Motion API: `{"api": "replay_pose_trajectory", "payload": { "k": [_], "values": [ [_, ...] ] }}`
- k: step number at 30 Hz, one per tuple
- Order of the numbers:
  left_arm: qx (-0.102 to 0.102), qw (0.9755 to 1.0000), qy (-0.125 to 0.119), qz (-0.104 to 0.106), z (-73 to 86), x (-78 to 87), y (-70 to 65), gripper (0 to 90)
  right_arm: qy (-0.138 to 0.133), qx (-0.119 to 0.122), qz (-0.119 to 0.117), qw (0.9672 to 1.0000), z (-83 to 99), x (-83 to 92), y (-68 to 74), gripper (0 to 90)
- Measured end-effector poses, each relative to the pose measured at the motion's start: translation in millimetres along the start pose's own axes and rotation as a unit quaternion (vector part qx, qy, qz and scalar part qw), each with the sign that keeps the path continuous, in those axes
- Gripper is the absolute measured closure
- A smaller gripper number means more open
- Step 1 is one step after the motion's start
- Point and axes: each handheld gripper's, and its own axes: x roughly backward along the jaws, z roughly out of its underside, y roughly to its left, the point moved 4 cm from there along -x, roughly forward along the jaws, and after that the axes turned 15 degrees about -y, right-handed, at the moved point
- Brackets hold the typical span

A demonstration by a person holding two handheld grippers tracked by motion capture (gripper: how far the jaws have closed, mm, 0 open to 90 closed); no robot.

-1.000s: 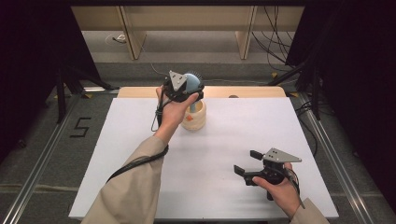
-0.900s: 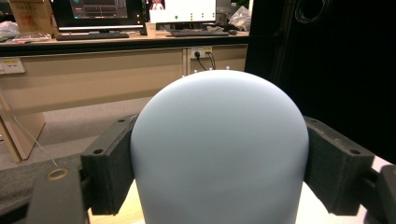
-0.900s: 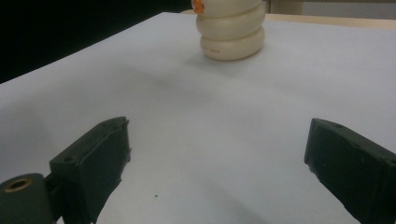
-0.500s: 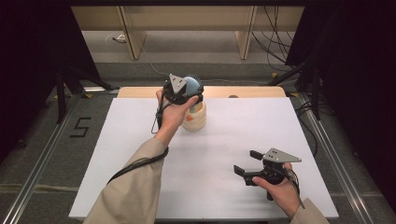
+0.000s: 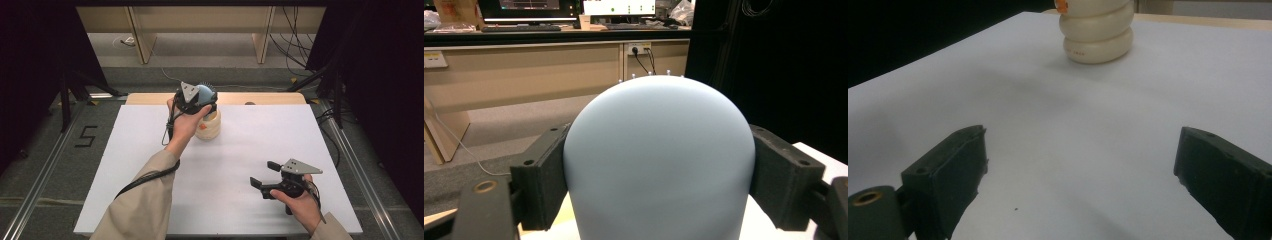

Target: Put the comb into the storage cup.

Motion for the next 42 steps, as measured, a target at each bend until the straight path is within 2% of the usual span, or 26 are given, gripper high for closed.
{"api": "replay_pose_trajectory", "payload": {
  "k": [22,28,42],
  "values": [
    [0.022,0.9997,-0.006,0.006,-0.5,26.9,9.6,18.9,0.003,0.000,0.001,1.0000,0.8,-0.9,0.9,7.7],
    [0.024,0.9997,-0.001,0.008,-1.4,32.8,11.6,18.9,0.003,0.000,0.001,1.0000,0.8,-1.2,1.2,7.8],
    [0.029,0.9995,0.009,0.012,-2.2,33.6,16.4,18.2,0.003,0.000,0.002,1.0000,1.0,-1.2,1.1,7.7]
  ]
}}
